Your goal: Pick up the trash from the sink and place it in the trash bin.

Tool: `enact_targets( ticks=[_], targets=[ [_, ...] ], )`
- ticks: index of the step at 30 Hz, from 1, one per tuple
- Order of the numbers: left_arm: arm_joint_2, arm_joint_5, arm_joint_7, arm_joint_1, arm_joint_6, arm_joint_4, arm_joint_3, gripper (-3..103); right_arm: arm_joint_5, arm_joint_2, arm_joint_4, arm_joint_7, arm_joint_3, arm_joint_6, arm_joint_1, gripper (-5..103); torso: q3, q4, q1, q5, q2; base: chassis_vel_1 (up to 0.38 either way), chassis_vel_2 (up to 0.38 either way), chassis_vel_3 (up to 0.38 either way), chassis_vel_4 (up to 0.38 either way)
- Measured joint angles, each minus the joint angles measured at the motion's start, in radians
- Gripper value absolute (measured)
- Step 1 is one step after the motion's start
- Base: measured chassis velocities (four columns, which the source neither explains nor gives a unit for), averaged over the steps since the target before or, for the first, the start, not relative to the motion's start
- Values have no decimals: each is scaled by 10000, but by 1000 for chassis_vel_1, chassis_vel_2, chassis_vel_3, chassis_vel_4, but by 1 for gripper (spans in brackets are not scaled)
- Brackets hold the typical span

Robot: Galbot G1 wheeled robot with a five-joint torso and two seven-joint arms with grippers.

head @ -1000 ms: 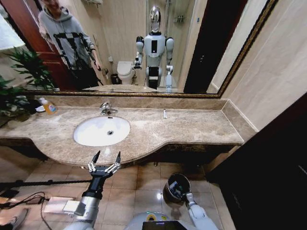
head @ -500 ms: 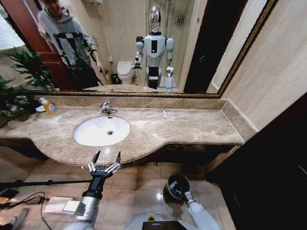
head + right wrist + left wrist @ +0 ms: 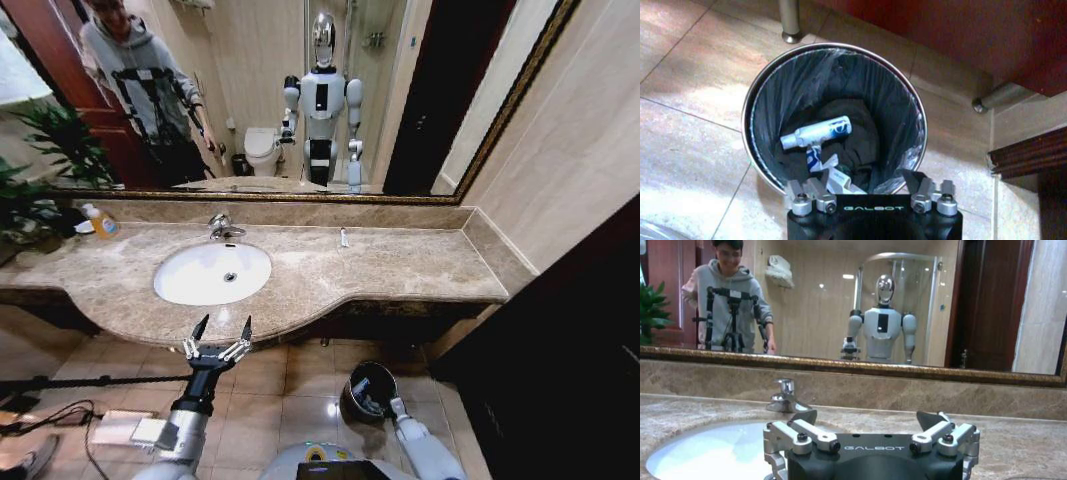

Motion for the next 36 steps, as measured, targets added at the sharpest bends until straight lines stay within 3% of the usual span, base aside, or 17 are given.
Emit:
enact_targets(
  ticks=[2, 7, 19, 27, 29, 31, 32, 36],
  targets=[
    [0, 0, 0, 0, 0, 0, 0, 100, 127, -2, 277, -37, -12, 5, -192, 86, 0, 0, 0, -1, 0, 0, 0, 0, 0],
    [0, 0, 0, 0, 0, 0, 0, 100, 507, -6, 1214, -47, -52, 52, -710, 100, 0, 0, 0, 0, 0, 0, 0, 0, 0],
    [0, 0, 0, 0, 0, 0, 0, 100, 1727, -38, 4163, 308, 18, 210, -2402, 100, 0, 0, 0, 2, 1, 0, 0, 0, 0],
    [0, 0, 0, 0, 1, 0, 0, 100, 3394, -233, 7224, 295, 109, -491, -3985, 100, -1, 0, -1, -3, 1, 0, 0, 0, 0],
    [0, 0, 0, 0, 1, 0, 0, 100, 4342, -251, 8598, 270, 355, -273, -4565, 100, 0, -1, 0, 3, 1, 0, 0, 0, 0],
    [0, 0, 0, 0, 1, 0, 0, 100, 4515, -269, 8874, 278, 406, -153, -4671, 100, 0, -1, 0, 2, 1, 0, 0, 0, 0],
    [0, 0, 0, 0, 0, 0, 0, 100, 4920, -333, 9973, 295, 669, 52, -5086, 100, -1, 1, 0, -3, 1, 0, 0, 0, 0],
    [0, 0, -1, 0, 0, 0, 0, 100, 5016, -230, 12029, 134, 1447, 382, -6319, 100, 0, 0, 1, 2, 1, 0, 0, 0, 0]
  ],
)
